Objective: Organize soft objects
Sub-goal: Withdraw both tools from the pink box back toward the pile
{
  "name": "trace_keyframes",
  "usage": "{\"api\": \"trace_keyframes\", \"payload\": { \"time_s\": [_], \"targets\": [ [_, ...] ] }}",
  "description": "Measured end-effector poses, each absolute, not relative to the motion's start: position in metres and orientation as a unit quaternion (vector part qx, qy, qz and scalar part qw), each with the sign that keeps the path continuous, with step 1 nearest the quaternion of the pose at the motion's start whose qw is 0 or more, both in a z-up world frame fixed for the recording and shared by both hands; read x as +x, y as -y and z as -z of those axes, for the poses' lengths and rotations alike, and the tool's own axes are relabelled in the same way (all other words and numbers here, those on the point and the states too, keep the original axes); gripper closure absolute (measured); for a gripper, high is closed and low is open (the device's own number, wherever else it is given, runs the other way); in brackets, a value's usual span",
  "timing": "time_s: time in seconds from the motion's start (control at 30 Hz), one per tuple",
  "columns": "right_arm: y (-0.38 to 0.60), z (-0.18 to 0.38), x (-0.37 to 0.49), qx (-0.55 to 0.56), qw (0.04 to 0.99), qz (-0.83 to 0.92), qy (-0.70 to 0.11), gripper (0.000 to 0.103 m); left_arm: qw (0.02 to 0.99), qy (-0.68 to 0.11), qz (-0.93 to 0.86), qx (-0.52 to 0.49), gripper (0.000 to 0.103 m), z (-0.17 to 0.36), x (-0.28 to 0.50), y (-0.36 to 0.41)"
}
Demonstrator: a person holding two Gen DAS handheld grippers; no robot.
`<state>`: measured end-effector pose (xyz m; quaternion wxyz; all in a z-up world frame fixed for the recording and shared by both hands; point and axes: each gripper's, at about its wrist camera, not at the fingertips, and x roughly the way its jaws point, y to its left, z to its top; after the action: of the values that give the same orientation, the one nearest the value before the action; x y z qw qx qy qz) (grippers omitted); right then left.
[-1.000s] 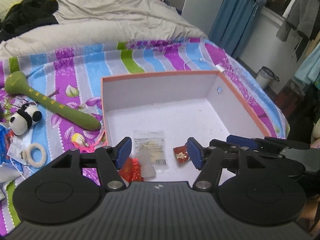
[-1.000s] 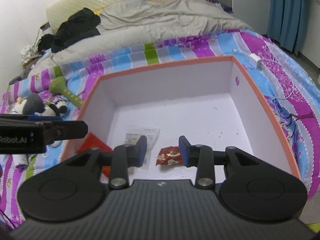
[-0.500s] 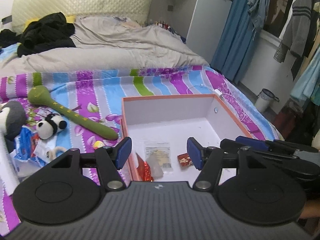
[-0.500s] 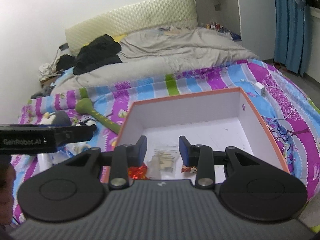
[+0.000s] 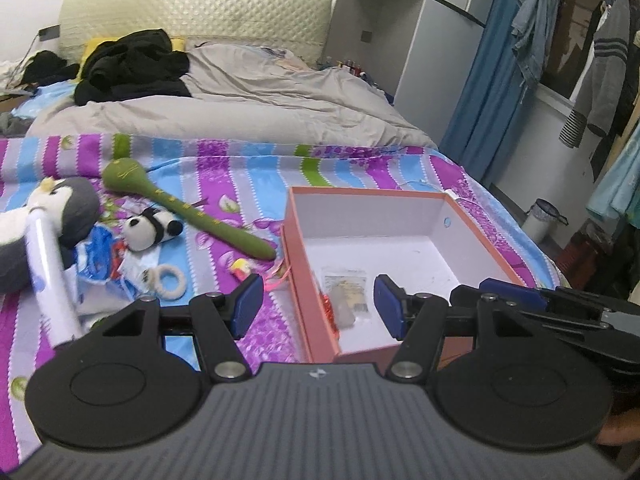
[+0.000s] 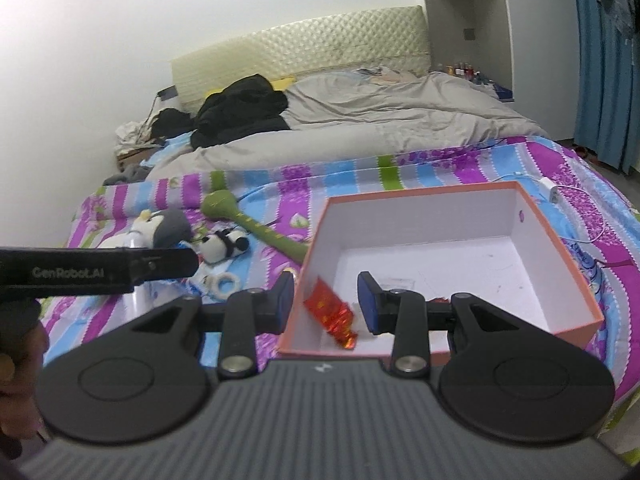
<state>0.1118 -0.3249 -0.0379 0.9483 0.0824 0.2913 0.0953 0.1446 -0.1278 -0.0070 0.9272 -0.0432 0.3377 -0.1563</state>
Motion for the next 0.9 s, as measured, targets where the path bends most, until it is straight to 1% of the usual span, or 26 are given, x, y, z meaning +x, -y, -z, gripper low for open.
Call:
{"api": "trace_keyframes", "payload": {
  "time_s": [0.57,0.9],
  "targets": [
    [0.264,0.061,0.071,0.062,0.934,-0.144,-0.322,0.065,0.927,-0.353,0.104,-0.071,0.036,0.031,0.074,0.058],
    [0.235,0.072,0.08,0.049,0.926,-0.163,-0.337,0.065,0.922,-0.371,0.069,-0.088,0.036,0.048,0.071,0.024]
  ]
}}
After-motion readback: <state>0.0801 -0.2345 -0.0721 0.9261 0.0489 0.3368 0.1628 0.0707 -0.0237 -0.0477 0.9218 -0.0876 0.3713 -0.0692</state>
